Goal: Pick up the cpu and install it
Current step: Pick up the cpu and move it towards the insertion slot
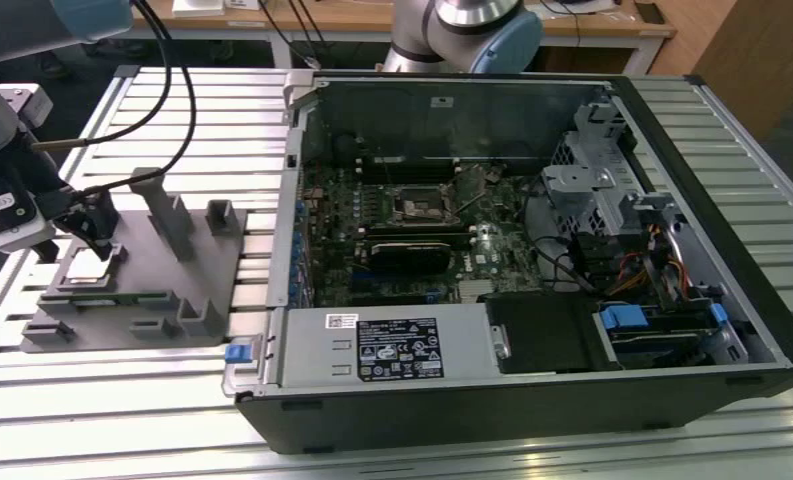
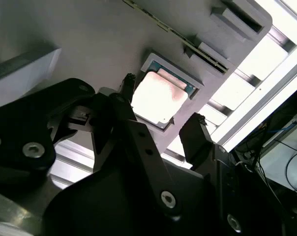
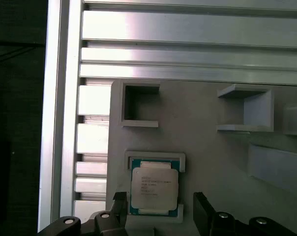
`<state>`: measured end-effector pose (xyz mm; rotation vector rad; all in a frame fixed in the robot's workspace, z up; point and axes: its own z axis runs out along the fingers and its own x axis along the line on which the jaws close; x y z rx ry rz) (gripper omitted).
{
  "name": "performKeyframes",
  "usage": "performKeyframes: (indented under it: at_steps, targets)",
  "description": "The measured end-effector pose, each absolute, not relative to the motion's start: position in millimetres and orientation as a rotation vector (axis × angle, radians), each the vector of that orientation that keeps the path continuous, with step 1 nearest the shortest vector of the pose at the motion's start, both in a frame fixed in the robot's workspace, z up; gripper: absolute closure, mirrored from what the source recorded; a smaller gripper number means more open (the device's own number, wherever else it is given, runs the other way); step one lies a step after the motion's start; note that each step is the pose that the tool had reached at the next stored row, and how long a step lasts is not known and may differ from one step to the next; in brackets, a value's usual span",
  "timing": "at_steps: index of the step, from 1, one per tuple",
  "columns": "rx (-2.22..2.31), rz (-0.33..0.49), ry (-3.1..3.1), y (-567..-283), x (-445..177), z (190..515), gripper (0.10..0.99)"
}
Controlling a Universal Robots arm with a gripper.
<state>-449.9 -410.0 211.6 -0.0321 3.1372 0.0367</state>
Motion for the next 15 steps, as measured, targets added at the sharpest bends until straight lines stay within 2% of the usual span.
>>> performKeyframes:
  at_steps: [15]
  targets:
    - [-0.032, 0.033, 3.137, -409.8, -451.3, 197.9, 0.439]
